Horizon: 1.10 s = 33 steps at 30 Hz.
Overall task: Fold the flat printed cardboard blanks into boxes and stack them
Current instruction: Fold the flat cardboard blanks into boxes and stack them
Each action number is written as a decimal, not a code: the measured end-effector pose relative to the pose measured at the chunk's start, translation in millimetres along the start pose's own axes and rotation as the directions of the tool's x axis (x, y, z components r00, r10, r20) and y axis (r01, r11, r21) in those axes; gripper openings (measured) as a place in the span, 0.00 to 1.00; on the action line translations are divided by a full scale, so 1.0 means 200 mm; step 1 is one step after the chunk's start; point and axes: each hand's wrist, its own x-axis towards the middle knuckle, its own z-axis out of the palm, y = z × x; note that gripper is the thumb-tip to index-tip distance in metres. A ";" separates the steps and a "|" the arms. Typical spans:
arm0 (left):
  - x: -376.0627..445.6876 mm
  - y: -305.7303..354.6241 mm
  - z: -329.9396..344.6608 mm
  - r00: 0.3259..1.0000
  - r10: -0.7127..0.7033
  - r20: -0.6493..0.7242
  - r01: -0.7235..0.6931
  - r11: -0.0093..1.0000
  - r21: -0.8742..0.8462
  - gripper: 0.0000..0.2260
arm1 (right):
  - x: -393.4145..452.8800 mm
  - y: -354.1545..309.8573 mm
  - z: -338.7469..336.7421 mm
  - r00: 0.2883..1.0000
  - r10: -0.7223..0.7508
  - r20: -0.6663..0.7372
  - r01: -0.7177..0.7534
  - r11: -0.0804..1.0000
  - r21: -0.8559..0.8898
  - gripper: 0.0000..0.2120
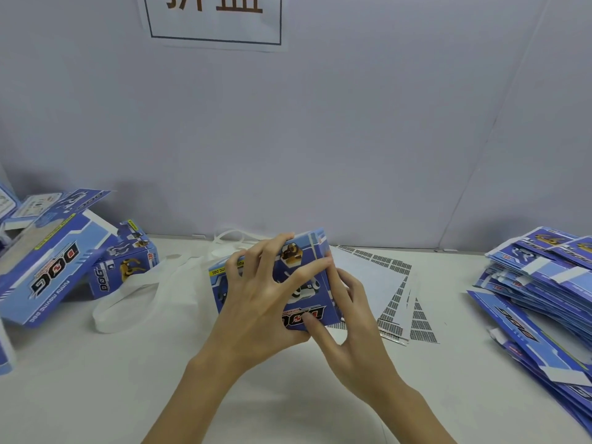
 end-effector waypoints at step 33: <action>0.00 0.07 0.08 0.791 -0.547 0.272 0.438 0.197 -0.877 0.31 | 0.06 0.08 -0.23 0.911 0.378 0.166 -0.410 0.786 0.461 0.56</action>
